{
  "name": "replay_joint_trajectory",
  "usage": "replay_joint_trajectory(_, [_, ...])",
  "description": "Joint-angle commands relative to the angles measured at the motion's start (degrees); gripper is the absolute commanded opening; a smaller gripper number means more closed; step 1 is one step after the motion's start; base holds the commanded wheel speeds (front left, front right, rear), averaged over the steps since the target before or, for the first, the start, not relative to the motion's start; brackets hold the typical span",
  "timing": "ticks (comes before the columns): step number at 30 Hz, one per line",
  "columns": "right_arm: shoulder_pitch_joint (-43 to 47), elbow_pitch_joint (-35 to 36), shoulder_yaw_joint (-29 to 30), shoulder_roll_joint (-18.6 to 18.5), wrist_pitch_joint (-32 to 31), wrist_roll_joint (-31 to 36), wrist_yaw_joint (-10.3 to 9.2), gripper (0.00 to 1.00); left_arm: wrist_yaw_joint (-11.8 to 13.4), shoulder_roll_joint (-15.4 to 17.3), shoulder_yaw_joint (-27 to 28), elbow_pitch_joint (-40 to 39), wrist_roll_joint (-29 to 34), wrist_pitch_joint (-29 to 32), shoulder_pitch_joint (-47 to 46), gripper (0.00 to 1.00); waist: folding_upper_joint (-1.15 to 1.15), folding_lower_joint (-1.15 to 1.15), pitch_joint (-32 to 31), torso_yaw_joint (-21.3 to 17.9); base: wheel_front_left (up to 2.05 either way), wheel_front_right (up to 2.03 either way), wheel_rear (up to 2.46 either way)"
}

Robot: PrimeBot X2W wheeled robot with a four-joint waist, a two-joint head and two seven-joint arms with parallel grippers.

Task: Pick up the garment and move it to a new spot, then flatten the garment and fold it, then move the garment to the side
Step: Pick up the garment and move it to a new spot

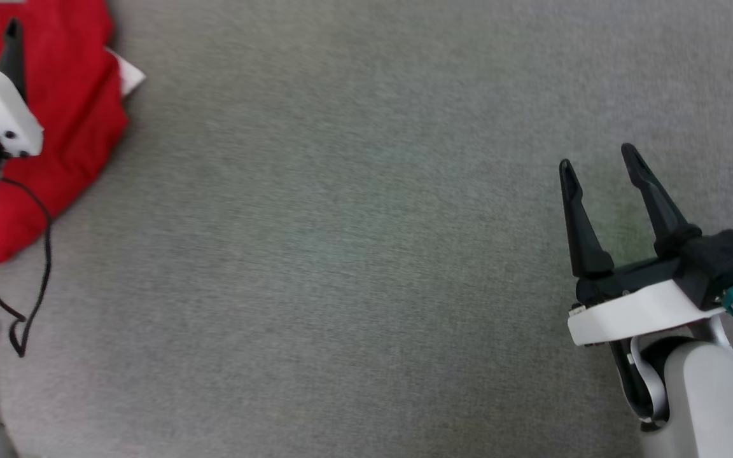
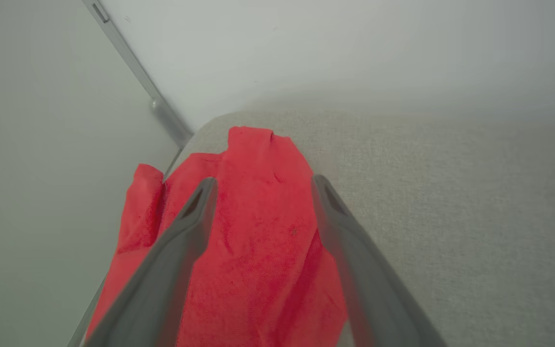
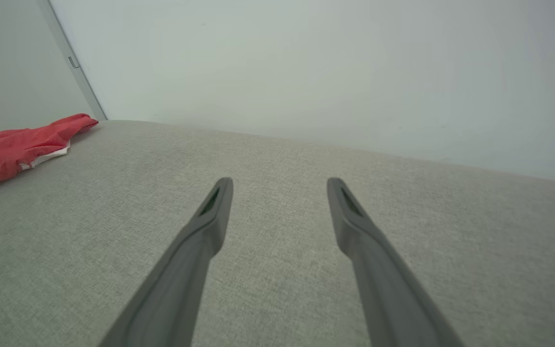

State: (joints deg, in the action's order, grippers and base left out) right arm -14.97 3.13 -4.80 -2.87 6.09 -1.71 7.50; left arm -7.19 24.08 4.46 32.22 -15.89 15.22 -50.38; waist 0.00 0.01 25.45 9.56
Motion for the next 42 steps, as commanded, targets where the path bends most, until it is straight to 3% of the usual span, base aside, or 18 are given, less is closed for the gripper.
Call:
replay_joint_trajectory(1, [-1.45, -0.24, -0.36, -0.02, 0.55, -0.4, -0.01, 1.0, -0.11, 1.32, -0.37, 1.1, -0.42, 1.87, -1.23, 1.0, 0.0, -0.01, 4.05, -3.45, 0.0, 0.0, 0.0])
replay_joint_trajectory(11, [-5.3, -2.04, -2.13, -0.02, 2.06, -1.22, -0.01, 1.0, 0.03, 10.14, 0.42, 13.4, -5.42, 17.48, -2.46, 1.0, 0.0, -0.01, 9.74, -7.46, 0.0, 0.0, 0.0])
replay_joint_trajectory(19, [-5.26, -2.57, -1.58, -0.02, 1.92, -1.39, -0.01, 1.0, 1.65, 11.31, -0.71, 19.95, -5.38, 26.81, 1.47, 1.0, 0.0, -0.01, 10.84, -7.67, 0.0, 0.0, 0.0])
replay_joint_trajectory(20, [-5.33, -2.61, -1.52, -0.02, 1.84, -1.27, -0.01, 1.0, 1.82, 10.99, -0.64, 19.82, -5.68, 26.87, 1.32, 0.2, 0.0, -0.01, 10.81, -7.53, 0.0, 0.0, 0.0])
replay_joint_trajectory(21, [-5.46, -2.6, -1.51, -0.02, 1.73, -1.16, -0.01, 1.0, 2.19, 10.81, -0.6, 19.24, -5.63, 26.22, 1.02, 0.0, 0.0, -0.01, 10.78, -7.4, 0.0, 0.0, 0.0])
replay_joint_trajectory(31, [-4.9, -3.78, -1.46, -0.02, 2.13, -1.55, -0.01, 1.0, 3.7, 10.71, -0.98, 15.18, -4.32, 14.9, -1.35, 0.0, 0.0, -0.01, 6.09, -6.24, 0.0, 0.0, 0.0])
replay_joint_trajectory(42, [0.78, -5.54, 1.84, -0.02, 2.96, -3.89, -0.01, 1.0, 4.39, 7.38, -3.01, 12.28, -1.47, -10.11, -3.3, 0.0, 0.0, -0.01, -5.09, -5.99, 0.0, 0.0, 0.0])
